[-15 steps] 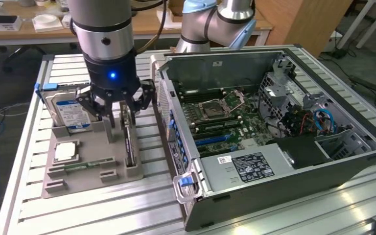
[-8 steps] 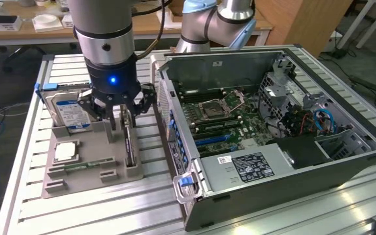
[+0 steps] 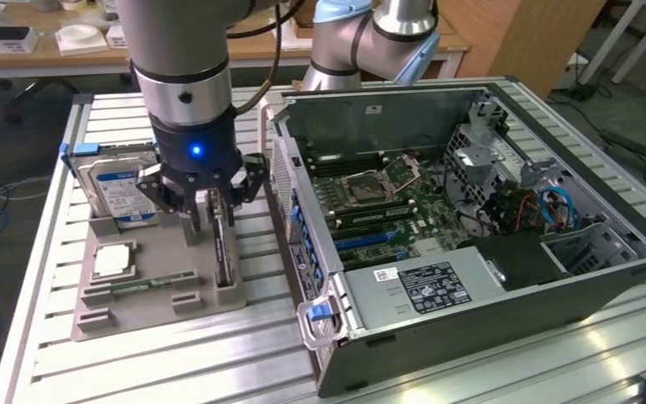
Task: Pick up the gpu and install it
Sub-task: 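Pick up the gpu and move the gpu toward the slot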
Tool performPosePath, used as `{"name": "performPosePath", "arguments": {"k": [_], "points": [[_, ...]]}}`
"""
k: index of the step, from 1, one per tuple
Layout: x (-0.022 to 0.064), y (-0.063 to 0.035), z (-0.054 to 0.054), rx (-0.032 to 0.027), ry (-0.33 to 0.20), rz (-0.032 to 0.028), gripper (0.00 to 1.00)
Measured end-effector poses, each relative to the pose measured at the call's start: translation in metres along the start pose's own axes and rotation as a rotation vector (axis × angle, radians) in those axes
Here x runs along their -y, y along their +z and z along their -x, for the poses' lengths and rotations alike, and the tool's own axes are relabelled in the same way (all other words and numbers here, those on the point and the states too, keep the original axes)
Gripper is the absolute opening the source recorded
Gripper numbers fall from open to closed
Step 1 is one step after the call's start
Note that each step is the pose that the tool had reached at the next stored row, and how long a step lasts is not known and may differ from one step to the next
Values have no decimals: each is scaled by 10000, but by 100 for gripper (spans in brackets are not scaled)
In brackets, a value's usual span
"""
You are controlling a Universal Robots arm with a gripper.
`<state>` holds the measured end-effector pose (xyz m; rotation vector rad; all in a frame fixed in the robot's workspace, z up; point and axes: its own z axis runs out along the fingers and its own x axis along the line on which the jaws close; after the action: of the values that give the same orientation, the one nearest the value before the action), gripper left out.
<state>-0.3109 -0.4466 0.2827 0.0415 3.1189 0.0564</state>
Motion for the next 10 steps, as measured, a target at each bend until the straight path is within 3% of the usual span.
{"name": "performPosePath", "arguments": {"k": [10], "points": [[7, 183, -4, -1, 1, 0, 47]]}}
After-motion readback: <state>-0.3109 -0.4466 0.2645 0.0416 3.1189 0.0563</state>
